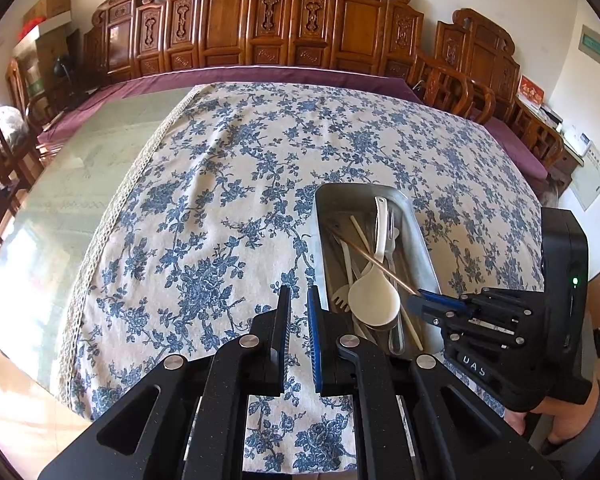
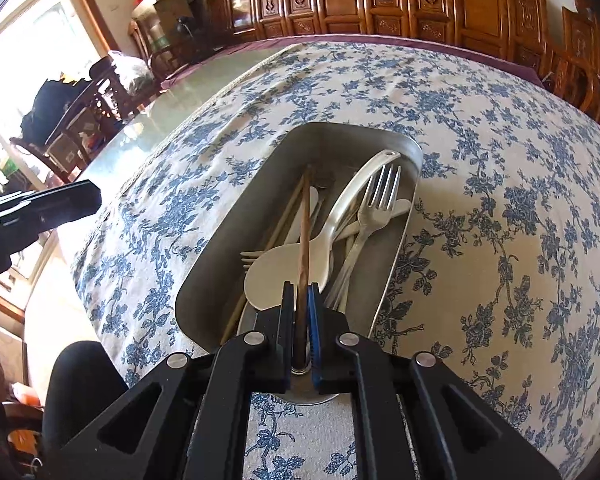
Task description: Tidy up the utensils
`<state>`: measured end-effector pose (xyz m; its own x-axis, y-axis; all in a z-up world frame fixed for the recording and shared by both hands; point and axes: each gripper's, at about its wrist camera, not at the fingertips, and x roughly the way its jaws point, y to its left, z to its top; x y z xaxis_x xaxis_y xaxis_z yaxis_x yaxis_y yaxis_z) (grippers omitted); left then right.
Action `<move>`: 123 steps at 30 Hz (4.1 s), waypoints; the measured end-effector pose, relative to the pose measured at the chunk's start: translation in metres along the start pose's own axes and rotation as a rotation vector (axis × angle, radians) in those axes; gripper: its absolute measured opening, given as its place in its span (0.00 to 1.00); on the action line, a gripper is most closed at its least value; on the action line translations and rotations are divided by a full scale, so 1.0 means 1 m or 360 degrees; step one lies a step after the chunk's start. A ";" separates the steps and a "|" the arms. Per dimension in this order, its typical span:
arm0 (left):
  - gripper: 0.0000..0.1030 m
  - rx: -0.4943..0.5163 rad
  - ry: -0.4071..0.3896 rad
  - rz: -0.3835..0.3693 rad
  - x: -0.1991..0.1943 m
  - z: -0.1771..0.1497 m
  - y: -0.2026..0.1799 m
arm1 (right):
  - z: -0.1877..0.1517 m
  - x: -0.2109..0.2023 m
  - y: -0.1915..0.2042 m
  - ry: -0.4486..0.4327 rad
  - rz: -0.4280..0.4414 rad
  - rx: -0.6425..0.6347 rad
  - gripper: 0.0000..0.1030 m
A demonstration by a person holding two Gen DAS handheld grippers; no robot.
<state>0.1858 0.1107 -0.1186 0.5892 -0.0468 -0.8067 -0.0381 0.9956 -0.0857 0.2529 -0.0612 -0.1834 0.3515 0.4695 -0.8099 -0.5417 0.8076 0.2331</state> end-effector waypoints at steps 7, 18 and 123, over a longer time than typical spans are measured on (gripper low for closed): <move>0.07 0.0005 -0.0011 0.0006 -0.006 -0.001 -0.003 | -0.002 -0.016 0.001 -0.0064 0.0014 -0.0017 0.35; 0.37 0.0047 -0.0123 0.0012 -0.041 -0.006 -0.025 | -0.022 -0.099 -0.014 -0.0299 -0.0153 0.0039 0.61; 0.92 0.0179 -0.0736 0.0013 -0.256 -0.064 -0.115 | -0.125 -0.377 0.032 -0.1080 -0.0665 0.0171 0.97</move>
<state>-0.0123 0.0032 0.0609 0.8876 -0.0236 -0.4601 0.0286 0.9996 0.0039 0.0080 -0.2565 0.0622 0.9150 0.2076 -0.3458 -0.1987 0.9781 0.0613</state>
